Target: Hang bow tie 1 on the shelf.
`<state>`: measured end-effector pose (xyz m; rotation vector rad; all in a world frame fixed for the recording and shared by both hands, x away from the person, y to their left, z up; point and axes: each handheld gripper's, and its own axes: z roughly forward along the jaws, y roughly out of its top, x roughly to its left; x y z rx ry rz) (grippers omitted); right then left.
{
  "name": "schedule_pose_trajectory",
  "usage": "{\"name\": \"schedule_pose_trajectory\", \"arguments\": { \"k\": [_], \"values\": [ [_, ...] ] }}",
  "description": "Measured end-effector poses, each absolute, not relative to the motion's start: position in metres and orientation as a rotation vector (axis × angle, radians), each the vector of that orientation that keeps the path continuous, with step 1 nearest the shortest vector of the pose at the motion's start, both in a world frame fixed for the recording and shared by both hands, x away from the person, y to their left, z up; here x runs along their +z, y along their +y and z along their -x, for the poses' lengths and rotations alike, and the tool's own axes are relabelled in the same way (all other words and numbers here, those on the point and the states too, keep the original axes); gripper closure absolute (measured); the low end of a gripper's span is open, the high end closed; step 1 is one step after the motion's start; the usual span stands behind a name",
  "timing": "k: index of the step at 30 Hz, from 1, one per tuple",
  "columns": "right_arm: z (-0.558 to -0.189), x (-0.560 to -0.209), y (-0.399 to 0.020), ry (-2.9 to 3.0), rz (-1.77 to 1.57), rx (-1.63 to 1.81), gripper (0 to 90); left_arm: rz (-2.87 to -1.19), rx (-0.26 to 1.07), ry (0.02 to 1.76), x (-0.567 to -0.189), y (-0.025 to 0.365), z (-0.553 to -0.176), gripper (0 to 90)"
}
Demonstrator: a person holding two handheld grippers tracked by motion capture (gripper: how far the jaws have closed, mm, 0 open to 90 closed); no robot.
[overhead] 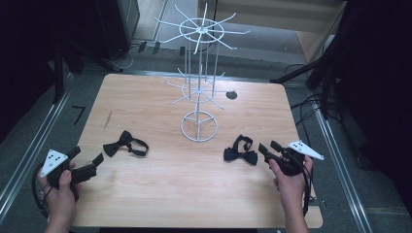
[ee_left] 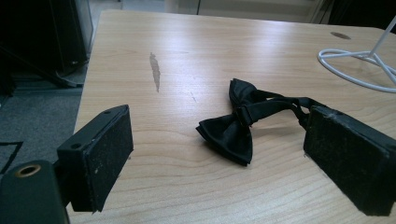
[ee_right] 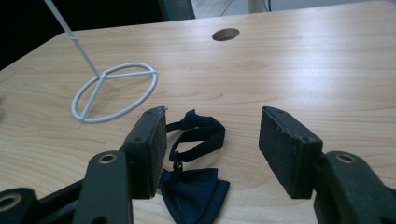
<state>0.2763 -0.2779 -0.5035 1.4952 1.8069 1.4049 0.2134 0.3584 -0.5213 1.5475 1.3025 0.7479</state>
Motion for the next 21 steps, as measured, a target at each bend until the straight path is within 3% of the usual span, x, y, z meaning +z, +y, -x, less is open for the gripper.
{"name": "schedule_pose_trajectory", "arguments": {
  "k": [21],
  "values": [
    [-0.32,-0.512,-0.246,1.817,-1.57,1.337,41.0,-1.554,0.701,1.347,-0.521,0.361,-0.218,8.8]
  ]
}}
